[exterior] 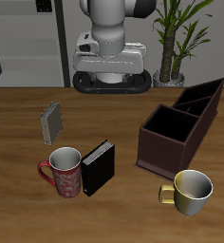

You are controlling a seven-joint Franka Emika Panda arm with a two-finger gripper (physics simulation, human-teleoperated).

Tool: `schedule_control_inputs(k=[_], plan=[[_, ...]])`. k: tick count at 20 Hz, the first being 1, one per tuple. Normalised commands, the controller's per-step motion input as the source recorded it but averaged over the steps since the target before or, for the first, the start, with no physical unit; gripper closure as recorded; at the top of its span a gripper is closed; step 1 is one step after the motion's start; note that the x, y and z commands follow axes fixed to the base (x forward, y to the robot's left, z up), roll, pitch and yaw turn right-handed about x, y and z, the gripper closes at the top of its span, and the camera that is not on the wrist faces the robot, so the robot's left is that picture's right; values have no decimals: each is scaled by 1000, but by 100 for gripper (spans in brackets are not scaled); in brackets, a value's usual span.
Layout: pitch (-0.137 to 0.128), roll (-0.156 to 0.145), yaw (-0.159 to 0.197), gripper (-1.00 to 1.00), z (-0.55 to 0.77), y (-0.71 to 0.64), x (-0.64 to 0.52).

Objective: Place the yellow book into the left desk caddy's right compartment and place the red mug into the left desk caddy's left compartment

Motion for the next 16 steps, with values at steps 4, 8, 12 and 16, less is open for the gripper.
schedule_control_inputs(k=[4, 8, 12, 16], plan=[[-28, -23, 5, -100, 17, -392, -36], [-22, -62, -4, -100, -53, -556, -28], [-8, -3, -1, -100, -50, -447, -34], [-24, 1, 13, -100, -16, -345, 0]])
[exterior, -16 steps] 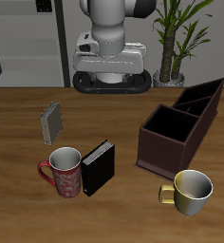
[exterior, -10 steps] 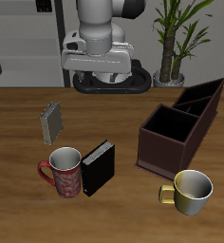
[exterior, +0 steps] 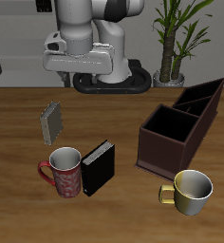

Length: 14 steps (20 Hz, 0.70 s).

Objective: Place the yellow book into the left desk caddy's right compartment and place the red mug into the left desk caddy's left compartment

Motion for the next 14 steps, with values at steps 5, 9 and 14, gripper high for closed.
schedule_control_inputs(k=[5, 9, 14], plan=[[-67, -34, 33, -100, -130, -539, -104], [-16, -5, -19, -100, -237, -508, -113], [-61, -14, -8, -100, -139, -294, -143]])
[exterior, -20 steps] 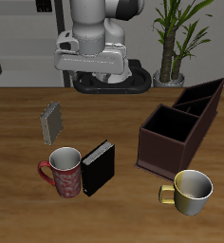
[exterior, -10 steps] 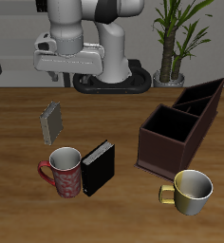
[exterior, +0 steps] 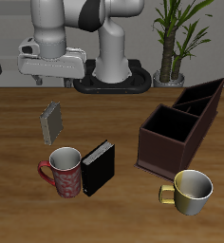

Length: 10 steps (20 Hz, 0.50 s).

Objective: Place the yellow book into the left desk caddy's right compartment and place the red mug into the left desk caddy's left compartment

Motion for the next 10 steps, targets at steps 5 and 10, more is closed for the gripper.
schedule_control_inputs(k=[5, 10], plan=[[-8, 0, -5, -100, -208, -216, -47], [-41, -33, -22, -100, -230, -162, -52]])
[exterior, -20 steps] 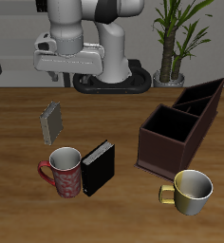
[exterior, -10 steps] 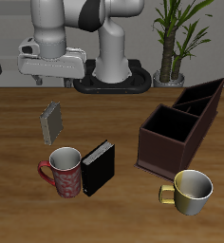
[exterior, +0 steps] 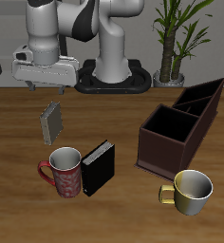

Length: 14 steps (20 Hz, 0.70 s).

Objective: Place the yellow book into the left desk caddy's right compartment and place the red mug into the left desk caddy's left compartment

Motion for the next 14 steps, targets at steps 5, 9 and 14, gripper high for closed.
schedule_control_inputs(k=[5, 9, 14], plan=[[-43, 20, -25, -100, -276, 25, -77], [24, 0, -20, -100, -264, -42, 55], [15, -13, -26, -100, -184, -81, 41]])
